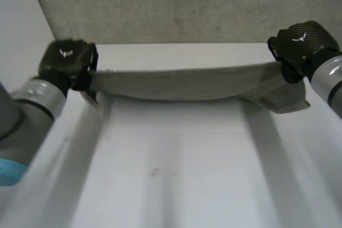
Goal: Fold the laundry
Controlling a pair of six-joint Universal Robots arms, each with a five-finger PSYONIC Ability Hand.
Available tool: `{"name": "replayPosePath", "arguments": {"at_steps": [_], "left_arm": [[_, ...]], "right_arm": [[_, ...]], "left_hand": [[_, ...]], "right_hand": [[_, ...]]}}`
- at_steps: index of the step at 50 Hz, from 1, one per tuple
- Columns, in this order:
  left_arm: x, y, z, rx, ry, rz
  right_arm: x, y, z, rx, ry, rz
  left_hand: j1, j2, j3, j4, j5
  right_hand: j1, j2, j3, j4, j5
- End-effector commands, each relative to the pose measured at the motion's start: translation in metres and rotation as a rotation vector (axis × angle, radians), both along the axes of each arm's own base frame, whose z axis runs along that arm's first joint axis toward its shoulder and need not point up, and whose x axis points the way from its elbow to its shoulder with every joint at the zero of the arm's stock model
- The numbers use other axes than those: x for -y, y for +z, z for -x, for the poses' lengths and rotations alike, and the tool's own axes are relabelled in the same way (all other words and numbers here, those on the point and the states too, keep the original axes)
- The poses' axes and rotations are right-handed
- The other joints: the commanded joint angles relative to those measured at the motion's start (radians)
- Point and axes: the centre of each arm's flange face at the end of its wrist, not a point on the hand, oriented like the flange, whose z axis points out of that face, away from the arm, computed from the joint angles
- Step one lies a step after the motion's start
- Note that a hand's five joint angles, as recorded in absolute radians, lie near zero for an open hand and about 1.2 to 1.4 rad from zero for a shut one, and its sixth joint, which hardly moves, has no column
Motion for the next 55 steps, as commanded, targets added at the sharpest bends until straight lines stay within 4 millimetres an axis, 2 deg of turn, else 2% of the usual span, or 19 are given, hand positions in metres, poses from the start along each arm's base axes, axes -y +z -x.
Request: {"name": "replayPosePath", "arguments": {"at_steps": [1, 9, 14, 20, 24, 28, 30, 31, 32, 33, 34, 35, 37, 38, 41, 43, 48, 52, 55], "left_arm": [[-0.043, 0.039, -0.002, 0.241, -0.159, -0.082], [-0.054, -0.026, -0.015, 0.481, -0.231, -0.456], [-0.061, -0.066, -0.019, 0.546, -0.273, -0.603], [-0.047, -0.098, -0.013, 0.625, -0.313, -0.593], [-0.015, -0.093, -0.006, 0.642, -0.265, -0.445], [0.046, -0.058, 0.006, 0.613, -0.113, -0.160], [0.068, -0.035, 0.012, 0.583, -0.057, -0.032], [0.088, -0.008, 0.017, 0.535, -0.002, 0.107], [0.088, -0.007, 0.018, 0.535, -0.001, 0.109], [0.101, 0.023, 0.024, 0.478, 0.036, 0.251], [0.110, 0.054, 0.029, 0.418, 0.073, 0.396], [0.110, 0.054, 0.029, 0.418, 0.074, 0.398], [0.110, 0.106, 0.040, 0.270, 0.115, 0.637], [0.110, 0.106, 0.040, 0.269, 0.115, 0.638], [0.099, 0.142, 0.041, 0.123, 0.121, 0.770], [0.094, 0.143, 0.041, 0.082, 0.103, 0.763], [0.088, 0.106, 0.039, 0.075, 0.053, 0.610], [0.080, 0.049, 0.037, 0.139, 0.019, 0.435], [0.074, 0.008, 0.035, 0.180, 0.003, 0.326]], "right_arm": [[-0.016, 0.005, 0.004, -0.267, 0.065, -0.080], [-0.022, -0.046, 0.004, -0.457, 0.160, -0.285], [-0.034, -0.102, 0.006, -0.520, 0.208, -0.477], [-0.031, -0.122, 0.006, -0.565, 0.234, -0.516], [0.005, -0.110, -0.006, -0.531, 0.189, -0.334], [0.043, -0.083, -0.015, -0.463, 0.103, -0.119], [0.083, -0.036, -0.022, -0.333, -0.027, 0.155], [0.083, -0.036, -0.022, -0.332, -0.028, 0.156], [0.099, -0.008, -0.024, -0.256, -0.089, 0.300], [0.110, 0.021, -0.026, -0.169, -0.139, 0.446], [0.110, 0.021, -0.026, -0.169, -0.139, 0.447], [0.114, 0.047, -0.029, -0.091, -0.170, 0.587], [0.114, 0.071, -0.031, -0.018, -0.189, 0.722], [0.108, 0.090, -0.033, 0.039, -0.196, 0.828], [0.094, 0.104, -0.034, 0.068, -0.187, 0.899], [0.092, 0.099, -0.034, 0.058, -0.174, 0.877], [0.090, 0.060, -0.037, -0.012, -0.099, 0.736], [0.086, 0.025, -0.038, -0.060, -0.044, 0.612], [0.080, -0.023, -0.038, -0.112, 0.009, 0.457]], "left_hand": [[0.232, 0.182, 0.184, 0.184, 0.200], [0.232, 0.182, 0.184, 0.184, 0.200], [0.232, 0.182, 0.184, 0.184, 0.200], [0.232, 0.182, 0.184, 0.184, 0.200], [0.232, 0.182, 0.184, 0.184, 0.200], [0.232, 0.182, 0.184, 0.184, 0.200], [0.232, 0.182, 0.184, 0.184, 0.200], [0.232, 0.182, 0.184, 0.184, 0.200], [0.232, 0.182, 0.184, 0.184, 0.200], [0.232, 0.182, 0.184, 0.184, 0.200], [0.232, 0.182, 0.184, 0.184, 0.200], [0.232, 0.182, 0.184, 0.184, 0.200], [0.232, 0.182, 0.184, 0.184, 0.200], [0.232, 0.182, 0.184, 0.184, 0.200], [0.232, 0.182, 0.184, 0.184, 0.200], [0.232, 0.182, 0.184, 0.184, 0.200], [0.232, 0.182, 0.184, 0.184, 0.200], [0.232, 0.182, 0.184, 0.184, 0.200], [0.232, 0.182, 0.184, 0.184, 0.200]], "right_hand": [[0.425, 0.214, 0.206, 0.202, 0.227], [0.425, 0.214, 0.206, 0.202, 0.227], [0.425, 0.214, 0.206, 0.202, 0.227], [0.425, 0.214, 0.206, 0.202, 0.227], [0.425, 0.214, 0.206, 0.202, 0.227], [0.425, 0.214, 0.206, 0.202, 0.227], [0.425, 0.214, 0.206, 0.202, 0.227], [0.425, 0.214, 0.206, 0.202, 0.227], [0.425, 0.214, 0.206, 0.202, 0.227], [0.425, 0.214, 0.206, 0.202, 0.227], [0.425, 0.214, 0.206, 0.202, 0.227], [0.425, 0.214, 0.206, 0.202, 0.227], [0.425, 0.214, 0.206, 0.202, 0.227], [0.425, 0.214, 0.206, 0.202, 0.227], [0.425, 0.214, 0.206, 0.202, 0.227], [0.425, 0.214, 0.206, 0.202, 0.227], [0.425, 0.214, 0.206, 0.202, 0.227], [0.425, 0.214, 0.206, 0.202, 0.227], [0.425, 0.214, 0.206, 0.202, 0.227]]}}
